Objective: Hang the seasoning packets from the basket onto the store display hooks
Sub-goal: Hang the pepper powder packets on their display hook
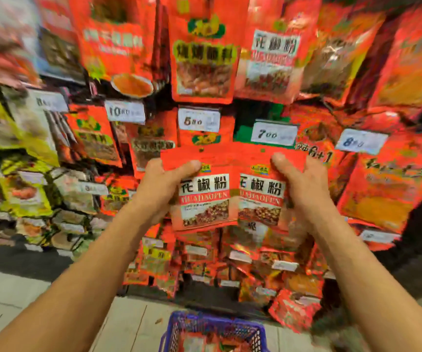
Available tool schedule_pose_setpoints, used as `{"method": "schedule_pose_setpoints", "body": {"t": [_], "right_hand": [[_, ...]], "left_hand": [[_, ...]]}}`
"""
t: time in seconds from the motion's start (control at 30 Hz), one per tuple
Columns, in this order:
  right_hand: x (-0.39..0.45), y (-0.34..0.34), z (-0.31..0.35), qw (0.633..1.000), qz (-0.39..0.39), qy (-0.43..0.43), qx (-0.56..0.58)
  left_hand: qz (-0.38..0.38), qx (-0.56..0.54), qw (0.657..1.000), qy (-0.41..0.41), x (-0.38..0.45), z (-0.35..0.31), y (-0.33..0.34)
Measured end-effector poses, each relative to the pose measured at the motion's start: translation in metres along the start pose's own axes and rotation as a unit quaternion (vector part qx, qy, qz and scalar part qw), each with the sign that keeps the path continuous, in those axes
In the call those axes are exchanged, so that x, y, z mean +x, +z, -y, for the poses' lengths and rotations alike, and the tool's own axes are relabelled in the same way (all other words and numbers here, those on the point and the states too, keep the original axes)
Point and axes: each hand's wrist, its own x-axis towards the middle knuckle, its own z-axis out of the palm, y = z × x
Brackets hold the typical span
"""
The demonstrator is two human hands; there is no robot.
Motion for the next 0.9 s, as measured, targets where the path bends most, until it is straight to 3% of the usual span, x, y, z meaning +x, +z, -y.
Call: {"method": "schedule_pose_setpoints", "body": {"t": [0.4,0.63,0.9], "right_hand": [[0.094,-0.01,0.13,0.993,-0.035,-0.114,0.0],[0.133,0.002,0.172,0.99,-0.072,-0.117,-0.034],[0.147,0.012,0.176,0.982,-0.12,-0.108,-0.098]], "left_hand": [[0.02,-0.02,0.994,0.104,0.039,-0.138,0.051],[0.027,-0.004,0.989,0.148,0.045,-0.168,0.071],[0.05,0.007,0.985,0.168,0.047,-0.178,0.08]]}}
